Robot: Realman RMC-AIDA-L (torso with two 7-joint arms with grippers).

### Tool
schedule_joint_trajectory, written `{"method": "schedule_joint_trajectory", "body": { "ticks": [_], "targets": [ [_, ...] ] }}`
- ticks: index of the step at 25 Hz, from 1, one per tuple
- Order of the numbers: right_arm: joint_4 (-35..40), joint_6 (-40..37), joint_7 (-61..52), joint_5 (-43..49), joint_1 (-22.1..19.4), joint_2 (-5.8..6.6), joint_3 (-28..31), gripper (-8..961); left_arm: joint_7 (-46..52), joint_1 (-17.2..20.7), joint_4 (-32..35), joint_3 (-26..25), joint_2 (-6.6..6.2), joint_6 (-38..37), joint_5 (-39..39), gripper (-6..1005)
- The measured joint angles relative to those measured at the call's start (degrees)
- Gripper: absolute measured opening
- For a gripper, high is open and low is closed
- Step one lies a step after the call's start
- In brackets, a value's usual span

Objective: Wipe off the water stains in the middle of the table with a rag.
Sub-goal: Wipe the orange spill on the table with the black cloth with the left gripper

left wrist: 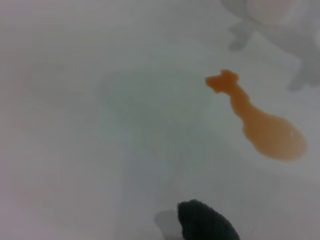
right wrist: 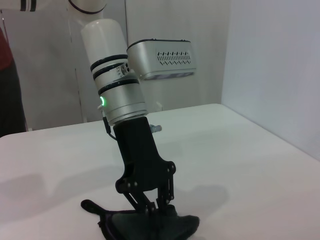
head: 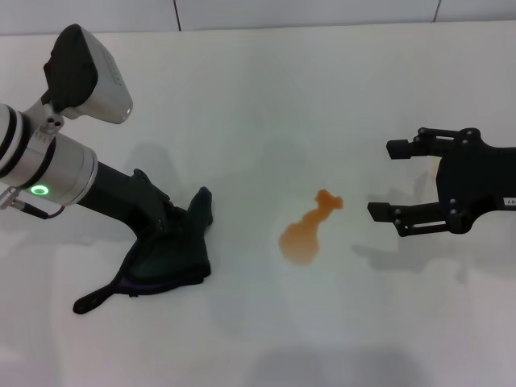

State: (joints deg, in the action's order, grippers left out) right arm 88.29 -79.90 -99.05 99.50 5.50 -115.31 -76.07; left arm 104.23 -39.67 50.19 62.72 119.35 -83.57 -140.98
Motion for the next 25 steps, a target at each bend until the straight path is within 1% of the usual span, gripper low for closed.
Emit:
{"method": "schedule_joint_trajectory", "body": {
  "ticks": [5, 9, 16, 21, 25],
  "targets": [
    [0.0, 0.1, -0.1, 0.0, -0.1, 0.0, -0.1, 869, 0.0, 0.0, -0.4, 0.6, 0.01, 0.6, 0.1, 105],
    [0.0, 0.2, -0.2, 0.0, -0.1, 0.0, -0.2, 868, -0.1, 0.0, -0.8, 1.2, 0.03, 0.8, 0.6, 101],
    [-0.1, 0.1, -0.2, -0.1, -0.1, 0.0, -0.1, 868, -0.8, -1.1, -0.4, 2.2, -0.22, 0.5, 5.0, 93],
    [-0.3, 0.2, 0.1, -0.5, -0.1, 0.0, 0.1, 869, -2.9, -3.2, -1.3, 2.4, -0.03, 1.8, 8.1, 85],
    [-0.3, 0.4, 0.2, -0.6, -0.1, 0.0, 0.1, 869, -5.2, -6.2, -4.9, 2.4, -0.14, 3.6, 12.0, 84]
  ]
}}
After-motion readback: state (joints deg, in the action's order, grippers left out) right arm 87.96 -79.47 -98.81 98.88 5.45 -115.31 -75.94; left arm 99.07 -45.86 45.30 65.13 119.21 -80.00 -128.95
